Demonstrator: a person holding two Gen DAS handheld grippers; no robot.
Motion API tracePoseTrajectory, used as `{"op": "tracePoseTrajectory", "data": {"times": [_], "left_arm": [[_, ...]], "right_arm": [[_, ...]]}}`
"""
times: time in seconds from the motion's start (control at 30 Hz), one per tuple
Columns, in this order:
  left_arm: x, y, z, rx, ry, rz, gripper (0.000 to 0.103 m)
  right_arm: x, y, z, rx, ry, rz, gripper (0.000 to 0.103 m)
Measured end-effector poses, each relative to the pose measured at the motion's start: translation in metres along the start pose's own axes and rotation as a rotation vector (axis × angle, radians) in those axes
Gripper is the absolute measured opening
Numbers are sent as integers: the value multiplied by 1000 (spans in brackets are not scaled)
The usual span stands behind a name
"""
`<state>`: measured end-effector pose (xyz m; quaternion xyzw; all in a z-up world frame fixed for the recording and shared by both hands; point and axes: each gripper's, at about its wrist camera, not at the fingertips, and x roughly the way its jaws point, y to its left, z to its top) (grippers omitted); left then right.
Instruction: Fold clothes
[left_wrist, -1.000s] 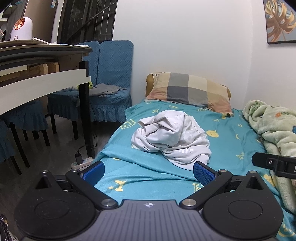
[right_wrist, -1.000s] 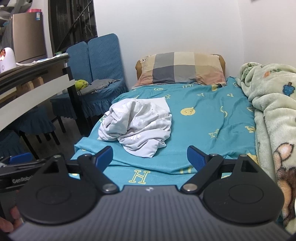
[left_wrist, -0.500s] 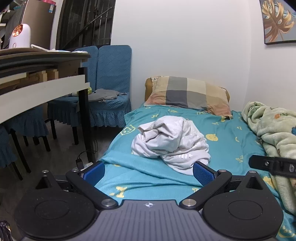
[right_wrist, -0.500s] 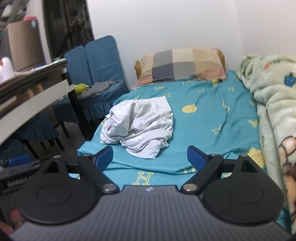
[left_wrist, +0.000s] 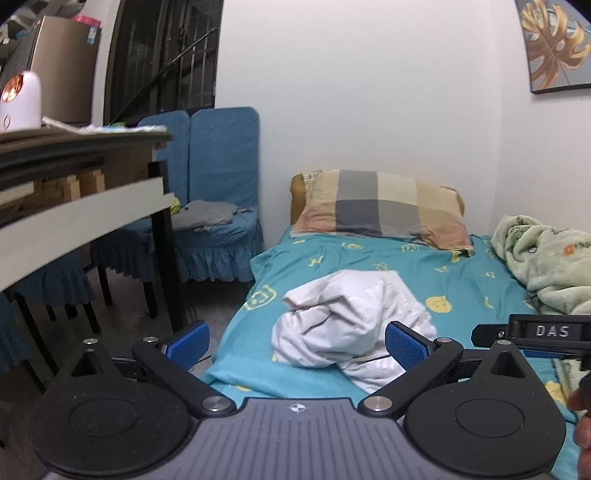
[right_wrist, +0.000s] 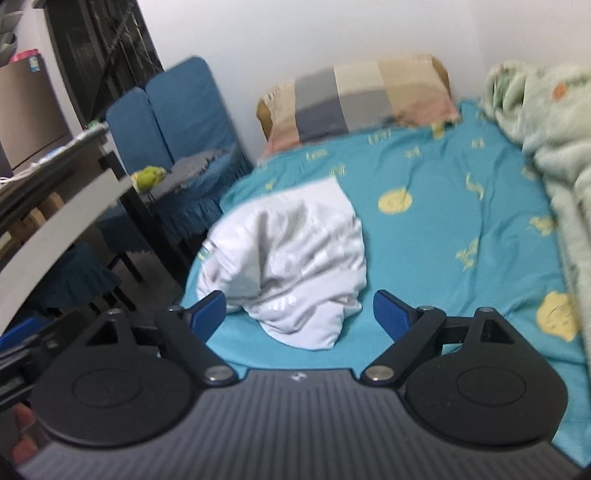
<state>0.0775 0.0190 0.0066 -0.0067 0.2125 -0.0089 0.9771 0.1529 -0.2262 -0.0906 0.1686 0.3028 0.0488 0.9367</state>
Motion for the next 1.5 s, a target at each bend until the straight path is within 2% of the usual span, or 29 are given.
{"op": "tracePoseTrajectory", "data": {"times": [0.03, 0.13, 0.33, 0.4, 0.47, 0.53, 0.57, 0.6, 0.63, 0.67, 0.7, 0.73, 0.77, 0.87, 0.97, 1.17, 1.27, 1.37, 1.5], "left_arm": [[5, 6, -3, -23, 24, -3, 102], [15, 23, -9, -99, 89, -11, 102], [30, 45, -19, -145, 110, -21, 102], [39, 50, -23, -158, 123, -36, 100], [49, 54, -28, -171, 137, -52, 99], [58, 59, -32, -185, 150, -67, 99], [63, 61, -34, -191, 157, -75, 98], [68, 62, -37, -191, 166, -78, 98], [72, 62, -40, -186, 173, -79, 97], [75, 63, -42, -184, 178, -78, 97], [78, 63, -44, -184, 182, -76, 97], [81, 63, -45, -186, 187, -78, 97], [82, 63, -46, -193, 188, -83, 96], [78, 63, -45, -198, 165, -119, 96], [70, 54, -45, -149, 138, -159, 96], [46, 24, -48, -37, 97, -289, 95], [35, 1, -54, 62, 72, -324, 95], [34, -25, -66, 160, 75, -334, 92], [50, -53, -80, 220, 100, -347, 85]], "right_arm": [[11, -6, -1, 18, 20, -1, 88], [44, -25, -6, 74, 80, -4, 76], [103, -52, -23, 167, 184, -8, 74], [114, -49, -29, 166, 204, -1, 74], [120, -39, -30, 122, 183, 44, 74], [132, -24, -30, 39, 176, 66, 73], [140, -18, -31, 2, 178, 48, 73], [147, -15, -34, -24, 182, 29, 70], [150, -11, -37, -58, 154, 13, 60], [151, -7, -38, -95, 139, -7, 39], [151, -4, -36, -113, 139, -27, 29], [148, -3, -33, -99, 127, -16, 19], [137, -3, -28, -67, 96, 11, 17], [95, 3, -4, -4, -21, 89, 15], [43, 12, 24, 39, -138, 174, 14], [-51, 17, 75, 73, -289, 345, 14], [-80, 11, 96, 105, -305, 403, 14], [-89, 3, 106, 101, -260, 409, 14], [-78, -26, 101, 150, -209, 402, 14]]}}
